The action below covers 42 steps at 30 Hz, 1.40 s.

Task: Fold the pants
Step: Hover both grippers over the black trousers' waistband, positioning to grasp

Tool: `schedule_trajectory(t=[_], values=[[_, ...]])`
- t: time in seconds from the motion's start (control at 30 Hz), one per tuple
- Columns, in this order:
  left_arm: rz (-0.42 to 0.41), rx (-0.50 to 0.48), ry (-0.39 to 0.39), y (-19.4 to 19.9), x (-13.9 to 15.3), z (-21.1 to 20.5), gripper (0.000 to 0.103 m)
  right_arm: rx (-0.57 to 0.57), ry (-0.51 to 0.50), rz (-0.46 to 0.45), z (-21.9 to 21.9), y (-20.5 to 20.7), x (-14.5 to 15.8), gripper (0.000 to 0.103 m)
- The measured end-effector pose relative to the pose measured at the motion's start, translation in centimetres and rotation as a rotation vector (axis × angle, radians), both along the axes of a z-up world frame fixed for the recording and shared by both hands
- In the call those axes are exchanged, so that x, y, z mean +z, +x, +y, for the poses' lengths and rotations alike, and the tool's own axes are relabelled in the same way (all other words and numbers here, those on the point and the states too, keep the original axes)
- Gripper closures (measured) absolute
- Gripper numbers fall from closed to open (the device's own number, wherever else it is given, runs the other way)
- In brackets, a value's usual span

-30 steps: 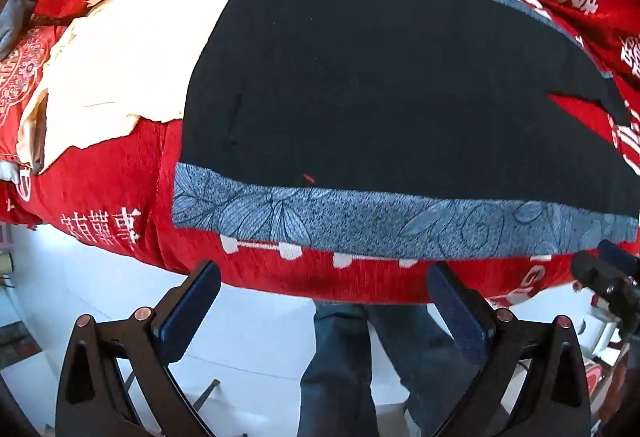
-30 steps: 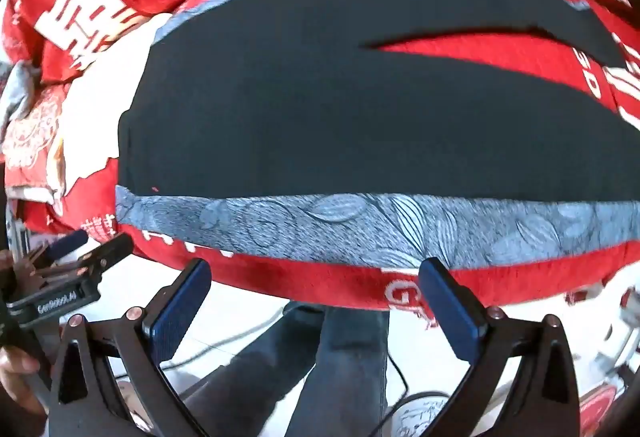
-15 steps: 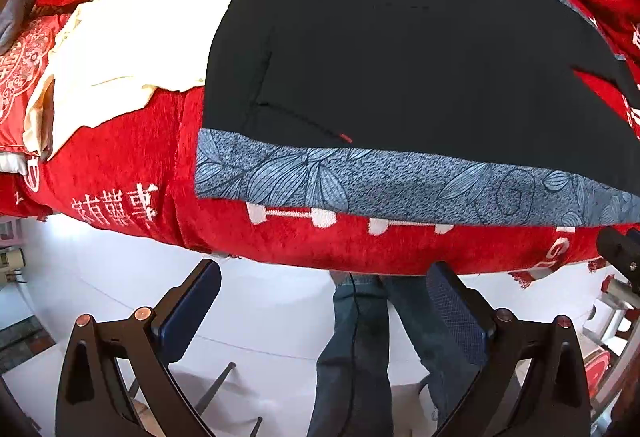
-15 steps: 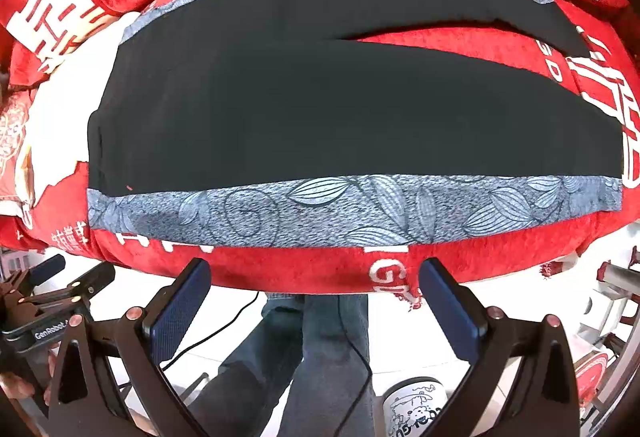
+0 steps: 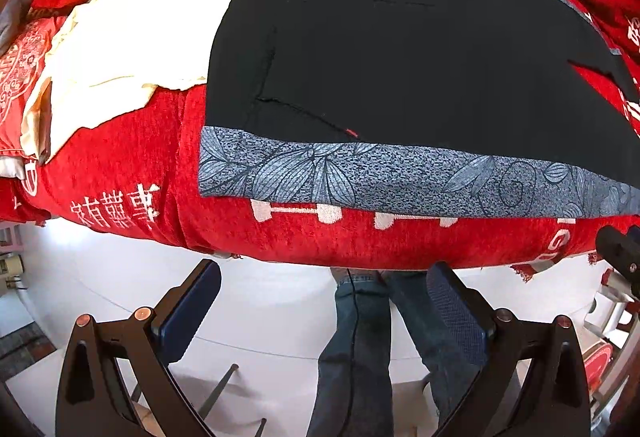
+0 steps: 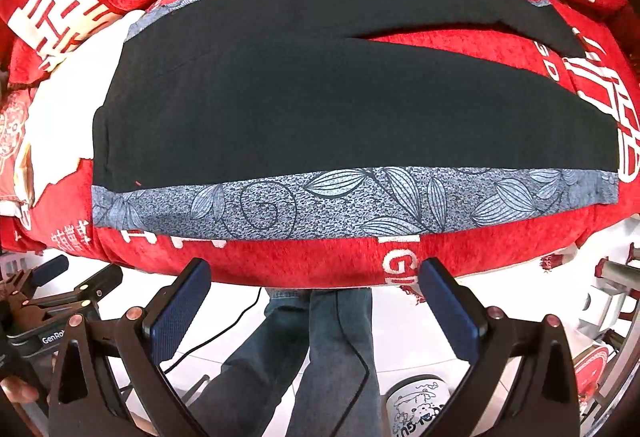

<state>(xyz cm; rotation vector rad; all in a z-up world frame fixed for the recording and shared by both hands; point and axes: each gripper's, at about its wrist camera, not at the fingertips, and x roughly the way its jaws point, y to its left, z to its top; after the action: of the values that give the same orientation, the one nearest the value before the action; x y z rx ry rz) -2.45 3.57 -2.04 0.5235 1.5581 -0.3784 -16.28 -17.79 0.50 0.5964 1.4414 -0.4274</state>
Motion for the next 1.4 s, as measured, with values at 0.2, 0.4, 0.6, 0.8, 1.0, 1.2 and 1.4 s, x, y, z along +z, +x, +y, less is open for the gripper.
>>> schedule_trajectory(t=[0.2, 0.4, 0.6, 0.8, 1.0, 1.2, 1.4], values=[[-0.011, -0.002, 0.002, 0.5, -0.1, 0.3, 0.0, 0.018, -0.012, 0.006, 0.6, 0.4, 0.0, 0.0], [-0.012, 0.021, 0.004, 1.1, -0.2, 0.9, 0.0, 0.028, -0.017, 0.013, 1.0, 0.8, -0.2, 0.0], [-0.02, 0.023, 0.007, 1.4, -0.2, 1.2, 0.0, 0.034, -0.021, 0.02, 1.2, 1.2, -0.2, 0.0], [-0.02, 0.023, 0.005, 1.5, 0.0, 1.0, 0.0, 0.056, -0.044, 0.021, 1.4, 1.9, 0.1, 0.0], [-0.018, 0.029, 0.004, 1.6, 0.0, 1.0, 0.0, 0.061, -0.045, 0.016, 1.5, 2.4, 0.3, 0.0], [-0.021, 0.024, 0.009, 1.8, 0.0, 1.0, 0.0, 0.065, -0.045, 0.018, 1.5, 2.5, 0.2, 0.0], [-0.022, 0.019, 0.015, 2.0, -0.1, 1.1, 0.0, 0.061, -0.044, 0.022, 1.5, 2.3, 0.0, 0.0]])
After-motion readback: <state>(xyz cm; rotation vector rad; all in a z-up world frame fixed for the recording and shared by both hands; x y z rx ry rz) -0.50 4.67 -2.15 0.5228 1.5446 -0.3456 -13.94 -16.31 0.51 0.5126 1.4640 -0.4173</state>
